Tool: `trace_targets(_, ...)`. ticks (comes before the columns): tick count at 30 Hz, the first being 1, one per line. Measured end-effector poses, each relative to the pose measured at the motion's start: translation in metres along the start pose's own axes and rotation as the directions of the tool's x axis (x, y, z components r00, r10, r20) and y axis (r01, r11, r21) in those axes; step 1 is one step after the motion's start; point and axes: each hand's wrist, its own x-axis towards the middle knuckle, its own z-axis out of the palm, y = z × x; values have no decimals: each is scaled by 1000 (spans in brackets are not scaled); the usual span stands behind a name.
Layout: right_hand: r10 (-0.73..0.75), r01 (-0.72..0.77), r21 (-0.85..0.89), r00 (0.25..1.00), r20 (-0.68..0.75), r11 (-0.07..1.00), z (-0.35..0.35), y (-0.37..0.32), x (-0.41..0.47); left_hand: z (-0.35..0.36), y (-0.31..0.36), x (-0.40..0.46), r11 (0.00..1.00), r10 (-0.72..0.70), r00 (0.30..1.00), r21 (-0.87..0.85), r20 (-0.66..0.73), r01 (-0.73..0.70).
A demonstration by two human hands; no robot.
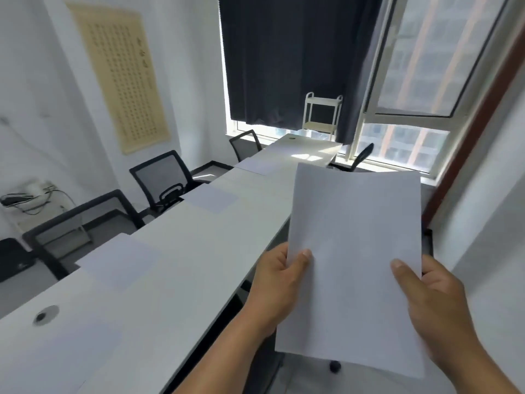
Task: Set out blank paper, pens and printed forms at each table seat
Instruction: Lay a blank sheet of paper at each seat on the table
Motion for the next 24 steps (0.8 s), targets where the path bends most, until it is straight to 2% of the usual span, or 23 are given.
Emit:
trace_targets(6, -3, -11, 41, 943, 333, 999, 79, 8, 94, -33, -1, 38, 999, -33, 947, -17, -319, 29)
trace_targets(12, -13, -17, 45, 813, 582, 999, 169, 4, 131, -78, -10, 48, 997, -78, 817, -62, -571, 52)
trace_targets(18, -12, 11, 6, 724, 689, 1000, 249, 9, 139, -129, -29, 57, 990, -137, 717, -124, -684, 70)
trace_targets(24, 6, 5, -14, 674, 739, 1000, 308, 6, 143, -177, -44, 77, 985, -170, 658, -152, -733, 84)
